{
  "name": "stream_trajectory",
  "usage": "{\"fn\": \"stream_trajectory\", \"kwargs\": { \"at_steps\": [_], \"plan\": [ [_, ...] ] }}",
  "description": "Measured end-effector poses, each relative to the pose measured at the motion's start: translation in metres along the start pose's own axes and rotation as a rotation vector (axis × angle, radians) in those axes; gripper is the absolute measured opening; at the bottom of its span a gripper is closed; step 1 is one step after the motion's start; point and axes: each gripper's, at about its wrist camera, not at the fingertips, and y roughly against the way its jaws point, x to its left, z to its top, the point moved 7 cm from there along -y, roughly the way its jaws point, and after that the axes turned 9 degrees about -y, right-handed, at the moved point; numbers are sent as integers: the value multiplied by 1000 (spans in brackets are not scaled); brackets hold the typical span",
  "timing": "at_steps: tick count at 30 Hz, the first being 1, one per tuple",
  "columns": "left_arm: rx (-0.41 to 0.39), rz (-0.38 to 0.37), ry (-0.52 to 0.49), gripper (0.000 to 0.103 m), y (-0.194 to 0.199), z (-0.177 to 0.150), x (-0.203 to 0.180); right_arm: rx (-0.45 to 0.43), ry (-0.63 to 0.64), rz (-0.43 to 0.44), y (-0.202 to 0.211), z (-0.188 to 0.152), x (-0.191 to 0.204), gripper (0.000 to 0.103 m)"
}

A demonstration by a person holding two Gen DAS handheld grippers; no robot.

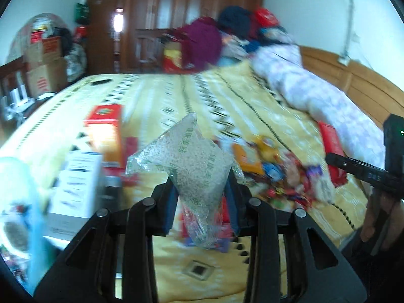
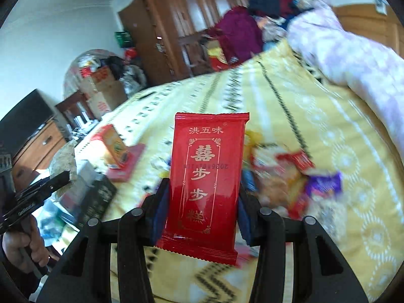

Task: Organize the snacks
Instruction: 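Carry both packets to the glass bowl and open both grippers over it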

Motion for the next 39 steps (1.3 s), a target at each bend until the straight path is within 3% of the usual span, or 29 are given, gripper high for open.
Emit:
{"fn": "stream_trajectory", "kwargs": {
  "at_steps": [5, 10, 18, 22, 31, 39],
  "plan": [
    [-22, 104, 91, 35, 34, -4, 56, 18, 82, 97, -10, 10, 75, 50],
    [-62, 156, 147, 35, 64, -10, 93, 44, 174, 205, -21, 10, 161, 50],
    [-104, 287, 280, 35, 113, -26, 172, 100, 296, 390, -33, -12, 302, 50],
    [-98, 364, 376, 35, 131, -49, 212, 157, 345, 484, -41, -34, 366, 50],
    [-37, 432, 504, 35, 148, -102, 240, 354, 418, 652, -78, -100, 496, 50],
    [-47, 447, 483, 35, 163, -113, 238, 449, 541, 693, -106, -154, 596, 50]
  ]
}}
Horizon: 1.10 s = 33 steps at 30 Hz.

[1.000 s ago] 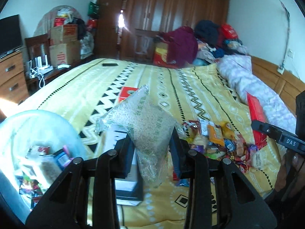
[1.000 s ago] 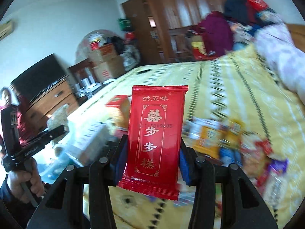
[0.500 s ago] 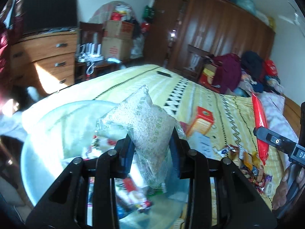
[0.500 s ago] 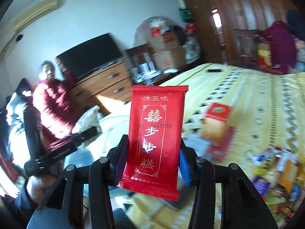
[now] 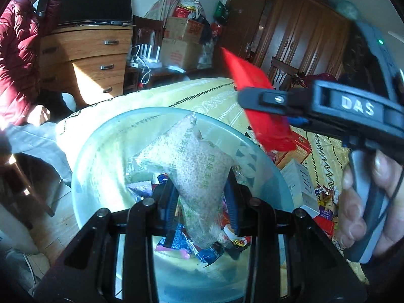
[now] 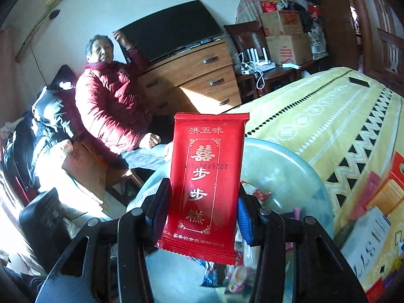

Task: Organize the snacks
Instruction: 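Carry both packets to the glass bowl and open both grippers over it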

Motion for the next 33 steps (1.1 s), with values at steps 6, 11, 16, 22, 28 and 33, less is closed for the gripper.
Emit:
{"fn": "stream_trajectory", "kwargs": {
  "at_steps": [6, 11, 16, 22, 28, 33],
  "plan": [
    [-1, 43, -51, 35, 7, -6, 10, 58, 13, 6, -41, 11, 9, 50],
    [16, 68, -53, 35, 3, -11, 23, 101, 34, -5, -68, 12, 17, 51],
    [24, 66, -33, 35, 0, -15, 33, 119, 38, -15, -75, 10, 17, 51],
    [32, 64, -27, 35, -2, -15, 37, 120, 35, -25, -78, 11, 17, 51],
    [57, 76, -22, 35, -15, -10, 46, 124, 30, -33, -82, 13, 15, 51],
    [107, 88, 6, 35, -30, -13, 58, 147, 15, -43, -93, 12, 9, 51]
  ]
}}
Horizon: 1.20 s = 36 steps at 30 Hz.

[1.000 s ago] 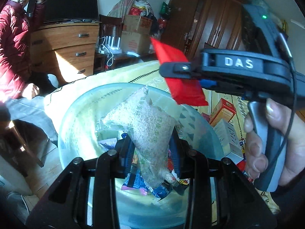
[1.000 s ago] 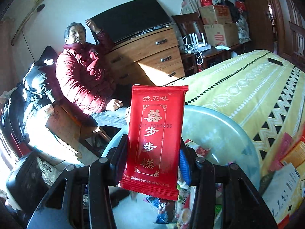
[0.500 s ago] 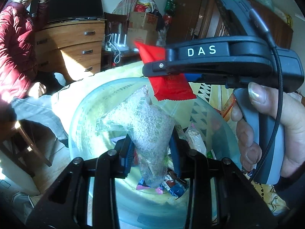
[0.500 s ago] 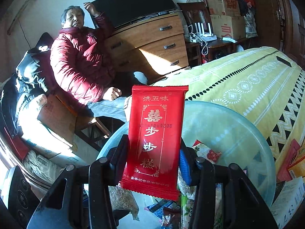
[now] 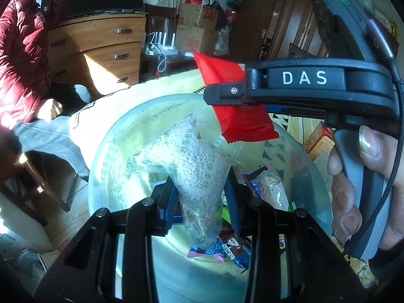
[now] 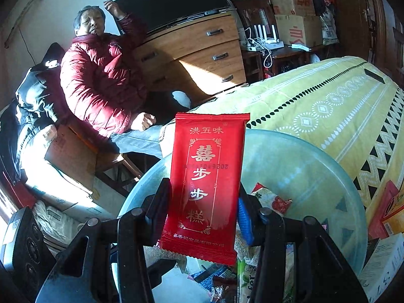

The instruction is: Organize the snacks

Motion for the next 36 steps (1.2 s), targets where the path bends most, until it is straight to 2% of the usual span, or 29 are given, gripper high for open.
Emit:
{"fn": "stream_trajectory", "kwargs": {
  "at_steps": [9, 10, 12, 13, 14, 18, 21, 23, 25, 26, 29, 31, 32, 34, 36],
  "plan": [
    [29, 28, 32, 38, -11, 2, 14, 48, -28, 1, -24, -1, -7, 53],
    [34, 30, 31, 41, -13, 2, 15, 50, -27, 2, -26, -1, -6, 53],
    [39, 35, 26, 62, -14, 1, 14, 47, -25, 2, -28, -1, -5, 55],
    [34, 39, 27, 79, -13, 2, 14, 45, -27, 2, -28, 0, -5, 58],
    [21, 49, 29, 85, -11, 2, 15, 40, -30, 0, -27, 0, -6, 60],
    [14, 47, 50, 86, -9, 5, 17, 8, -46, 0, -14, -1, -8, 60],
    [-7, 32, 54, 88, -2, 7, 14, -53, -28, -12, 16, -13, -9, 61],
    [-36, 19, 40, 89, 6, 10, 5, -114, 16, -70, 42, -32, -14, 61],
    [-55, 13, 4, 91, 12, 11, -9, -187, 39, -137, 81, -65, -27, 63],
    [-70, -5, -7, 91, 14, 10, -19, -219, 25, -144, 97, -77, -34, 67],
    [-98, -66, -64, 91, 21, 10, -60, -314, -77, -249, 166, -131, -73, 67],
    [-107, -105, -101, 91, 25, 11, -91, -368, -158, -260, 205, -153, -95, 68],
    [-110, -147, -125, 91, 27, 11, -112, -387, -213, -268, 227, -168, -112, 68],
    [-131, -204, -177, 91, 37, 12, -150, -396, -264, -302, 252, -192, -134, 68],
    [-154, -259, -254, 91, 49, 7, -189, -384, -341, -365, 277, -228, -175, 68]
  ]
}}
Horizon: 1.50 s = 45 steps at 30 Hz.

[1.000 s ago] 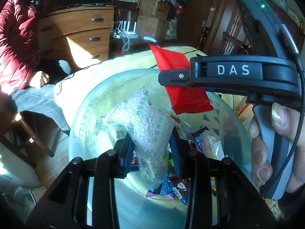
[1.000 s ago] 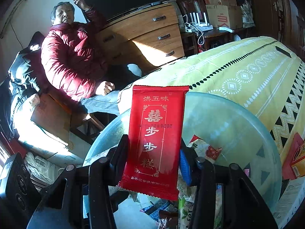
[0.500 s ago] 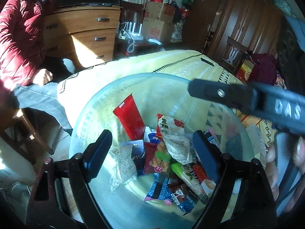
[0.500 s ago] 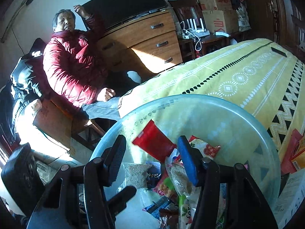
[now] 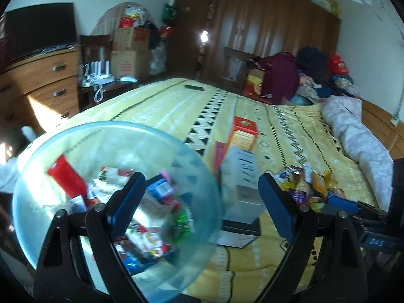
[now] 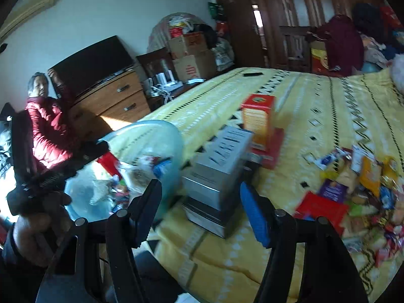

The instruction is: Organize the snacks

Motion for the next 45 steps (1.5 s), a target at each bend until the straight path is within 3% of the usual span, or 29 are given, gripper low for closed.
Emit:
{"fn": "stream_trajectory", "kwargs": {
  "at_steps": [1, 3, 4, 10, 15, 18, 20, 21, 22, 24, 29, 35, 42, 45],
  "plan": [
    [-5, -27, -38, 91, 0, 1, -20, 17, -32, -10, 3, -5, -18, 68],
    [-7, -95, -104, 91, -1, -1, -60, 54, -88, -58, 10, -9, -72, 53],
    [-1, -132, -126, 91, -4, -3, -77, 58, -90, -82, 12, -6, -89, 51],
    [75, -290, -238, 91, -38, -25, -151, 105, -146, -252, -23, 81, -251, 50],
    [139, -351, -262, 91, -69, -37, -177, 343, -198, -311, -122, 152, -362, 51],
    [172, -374, -261, 91, -80, -45, -187, 523, -170, -372, -186, 152, -407, 52],
    [202, -383, -279, 91, -85, -54, -193, 623, -160, -385, -214, 137, -423, 62],
    [217, -384, -288, 91, -86, -57, -196, 694, -195, -352, -229, 119, -427, 69],
    [233, -387, -294, 91, -88, -60, -197, 743, -223, -317, -236, 103, -426, 70],
    [260, -399, -278, 91, -91, -66, -196, 726, -153, -319, -233, 92, -414, 77],
    [302, -413, -232, 91, -88, -74, -188, 686, -103, -265, -183, 70, -377, 77],
    [335, -412, -203, 91, -76, -85, -189, 540, -98, -179, -100, 33, -319, 74],
    [351, -445, -213, 91, -60, -90, -204, 423, 4, -226, -25, -23, -284, 75],
    [367, -451, -221, 91, -58, -95, -211, 255, 16, -276, 26, -23, -279, 76]
  ]
}}
